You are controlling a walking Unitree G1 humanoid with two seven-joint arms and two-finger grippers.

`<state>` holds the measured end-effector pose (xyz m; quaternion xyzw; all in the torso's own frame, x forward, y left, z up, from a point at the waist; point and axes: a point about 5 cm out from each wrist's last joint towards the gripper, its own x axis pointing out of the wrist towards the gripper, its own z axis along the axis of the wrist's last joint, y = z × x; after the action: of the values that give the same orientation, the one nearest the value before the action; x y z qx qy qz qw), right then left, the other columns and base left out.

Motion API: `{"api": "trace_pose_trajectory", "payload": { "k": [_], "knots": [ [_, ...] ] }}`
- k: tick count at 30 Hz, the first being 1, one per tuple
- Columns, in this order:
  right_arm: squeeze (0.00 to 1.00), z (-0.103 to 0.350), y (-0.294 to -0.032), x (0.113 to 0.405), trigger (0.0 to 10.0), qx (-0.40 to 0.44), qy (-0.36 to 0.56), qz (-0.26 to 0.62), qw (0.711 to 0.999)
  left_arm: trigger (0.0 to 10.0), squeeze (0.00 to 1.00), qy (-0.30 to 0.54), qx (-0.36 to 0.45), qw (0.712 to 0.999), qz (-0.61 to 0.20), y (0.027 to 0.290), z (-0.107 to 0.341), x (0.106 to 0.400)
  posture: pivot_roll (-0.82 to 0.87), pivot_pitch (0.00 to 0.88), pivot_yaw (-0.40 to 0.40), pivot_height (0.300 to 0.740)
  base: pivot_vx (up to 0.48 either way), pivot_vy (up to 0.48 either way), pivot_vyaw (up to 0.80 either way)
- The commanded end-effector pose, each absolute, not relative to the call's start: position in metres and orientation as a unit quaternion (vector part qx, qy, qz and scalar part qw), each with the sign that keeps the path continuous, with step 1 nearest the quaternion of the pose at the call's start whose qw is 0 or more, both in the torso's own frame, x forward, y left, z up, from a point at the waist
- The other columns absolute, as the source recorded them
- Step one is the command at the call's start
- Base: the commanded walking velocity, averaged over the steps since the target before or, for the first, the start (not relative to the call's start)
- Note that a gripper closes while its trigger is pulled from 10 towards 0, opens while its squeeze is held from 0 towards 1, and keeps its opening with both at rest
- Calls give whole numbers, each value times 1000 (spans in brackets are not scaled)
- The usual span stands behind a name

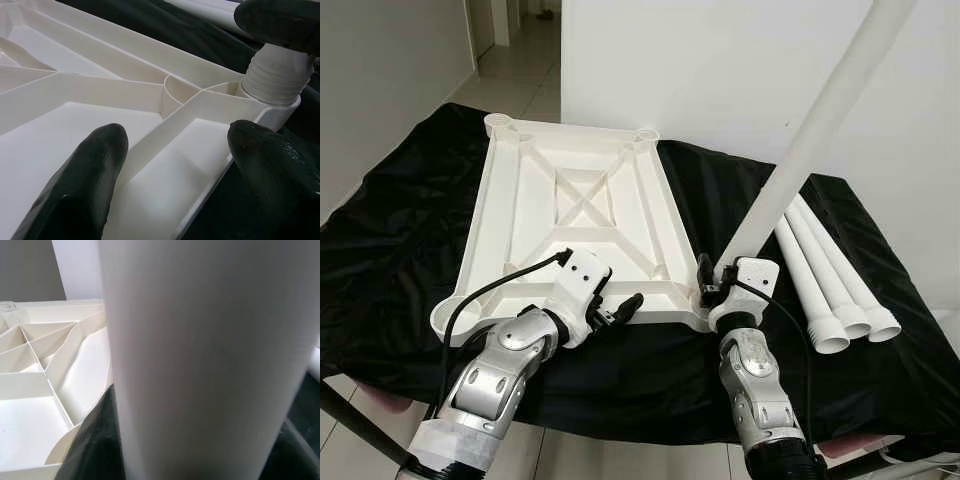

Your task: Building children table

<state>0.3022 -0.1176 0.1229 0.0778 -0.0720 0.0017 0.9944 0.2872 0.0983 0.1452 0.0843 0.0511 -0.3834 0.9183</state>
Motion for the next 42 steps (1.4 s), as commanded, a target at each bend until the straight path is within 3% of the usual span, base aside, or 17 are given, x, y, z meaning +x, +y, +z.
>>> {"api": "trace_pose_trajectory", "payload": {
  "k": [1,9,13,14,15,24,30,31,42],
  "knots": [
    [1000,105,-120,297,10000,99,-36,-13,994,10000,0,43,84,913,-397,92,148,287,110,0,-133,740,0,0,0],
    [1000,116,-133,299,10000,127,-68,26,989,10000,0,44,59,913,-400,81,146,284,102,0,-131,740,0,0,0],
    [1000,118,-140,301,10000,83,-68,62,992,10000,0,43,58,911,-407,75,145,282,99,0,-131,740,0,0,0],
    [55,118,-142,301,10000,78,-65,77,992,10000,0,43,56,910,-409,74,145,282,97,0,-130,740,0,0,0],
    [0,119,-145,302,10000,69,-67,115,989,10000,0,42,55,909,-411,71,145,280,95,0,-129,740,0,0,0],
    [0,123,-153,310,10000,13,-61,257,964,10000,0,40,55,904,-421,65,146,281,88,0,-124,740,0,0,0],
    [0,123,-155,316,10000,-15,-59,276,959,10000,0,37,57,904,-423,64,147,282,87,0,-122,740,0,0,0],
    [0,122,-155,317,0,-14,-53,284,957,10000,0,34,57,905,-421,64,148,283,88,0,-127,740,0,0,0],
    [0,106,-162,317,0,-6,-11,303,953,10000,0,28,55,906,-419,60,151,285,88,0,-138,740,0,0,0]
  ]
}}
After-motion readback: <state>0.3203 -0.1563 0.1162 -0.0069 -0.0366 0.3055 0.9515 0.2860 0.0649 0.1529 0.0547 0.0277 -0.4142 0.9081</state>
